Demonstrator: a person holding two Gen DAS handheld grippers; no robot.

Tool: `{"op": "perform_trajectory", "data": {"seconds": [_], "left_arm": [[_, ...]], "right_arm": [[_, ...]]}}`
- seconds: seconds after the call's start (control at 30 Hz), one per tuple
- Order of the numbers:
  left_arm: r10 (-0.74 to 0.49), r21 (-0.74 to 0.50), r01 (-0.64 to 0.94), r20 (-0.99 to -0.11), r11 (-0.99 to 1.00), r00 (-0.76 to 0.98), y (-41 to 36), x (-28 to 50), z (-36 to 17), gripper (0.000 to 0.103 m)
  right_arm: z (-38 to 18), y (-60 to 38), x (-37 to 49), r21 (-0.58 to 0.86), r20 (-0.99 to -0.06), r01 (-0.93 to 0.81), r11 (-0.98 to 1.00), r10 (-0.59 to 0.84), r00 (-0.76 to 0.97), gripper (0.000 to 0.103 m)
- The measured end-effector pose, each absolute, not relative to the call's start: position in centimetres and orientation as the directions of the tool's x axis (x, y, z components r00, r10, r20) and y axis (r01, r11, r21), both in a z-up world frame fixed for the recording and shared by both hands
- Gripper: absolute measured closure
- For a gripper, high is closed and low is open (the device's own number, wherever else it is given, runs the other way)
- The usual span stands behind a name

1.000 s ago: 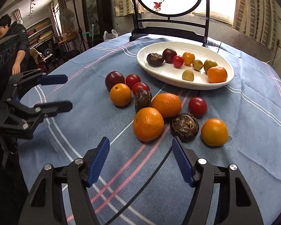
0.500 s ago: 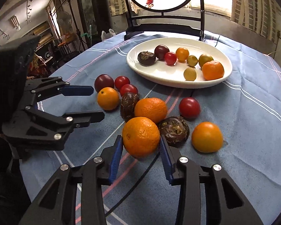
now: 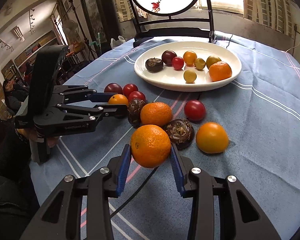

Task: Organize fruits
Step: 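Grasp a large mandarin with the right gripper while the left gripper grasps an orange fruit, then carry both fruits onto the plate and open both grippers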

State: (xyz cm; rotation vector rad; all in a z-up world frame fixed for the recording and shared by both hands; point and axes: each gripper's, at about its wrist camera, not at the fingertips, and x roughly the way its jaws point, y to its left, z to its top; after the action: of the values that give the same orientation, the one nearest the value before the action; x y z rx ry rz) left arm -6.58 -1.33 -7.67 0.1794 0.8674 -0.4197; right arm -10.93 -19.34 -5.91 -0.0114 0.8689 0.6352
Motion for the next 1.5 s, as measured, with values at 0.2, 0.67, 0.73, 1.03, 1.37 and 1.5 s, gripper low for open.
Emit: {"op": "perform_trajectory", "data": {"seconds": [0.2, 0.67, 0.73, 1.03, 1.37, 1.5], "left_arm": [[-0.31, -0.03, 0.427, -0.735, 0.904, 0.603, -0.3, -8.1, -6.0, 0.066], [-0.303, 0.028, 0.438, -0.683, 0.899, 0.665, -0.7, -7.2, -1.6, 0.066], [-0.292, 0.035, 0.429, -0.684, 0.903, 0.669, -0.8, -6.2, -1.3, 0.066], [-0.258, 0.046, 0.412, -0.715, 0.91, 0.65, -2.3, -0.1, -1.8, 0.066], [-0.21, 0.077, 0.379, -0.725, 0.922, 0.656, -3.6, 3.7, -2.9, 0.066], [-0.165, 0.109, 0.341, -0.714, 0.934, 0.68, -3.8, 4.3, -2.9, 0.066]], "right_arm": [[-5.4, -18.7, -10.9, 0.259, -0.721, -0.537, 0.803, 0.531, 0.446, 0.064], [-3.1, -19.3, -9.7, 0.275, -0.666, -0.546, 0.792, 0.566, 0.486, 0.064], [-2.5, -19.7, -8.8, 0.266, -0.66, -0.539, 0.799, 0.559, 0.503, 0.064], [-0.9, -20.1, -2.4, 0.23, -0.642, -0.501, 0.834, 0.517, 0.566, 0.063], [-1.0, -18.4, 2.8, 0.214, -0.652, -0.484, 0.849, 0.493, 0.576, 0.063], [-0.9, -17.7, 4.2, 0.211, -0.656, -0.481, 0.851, 0.488, 0.575, 0.063]]}}
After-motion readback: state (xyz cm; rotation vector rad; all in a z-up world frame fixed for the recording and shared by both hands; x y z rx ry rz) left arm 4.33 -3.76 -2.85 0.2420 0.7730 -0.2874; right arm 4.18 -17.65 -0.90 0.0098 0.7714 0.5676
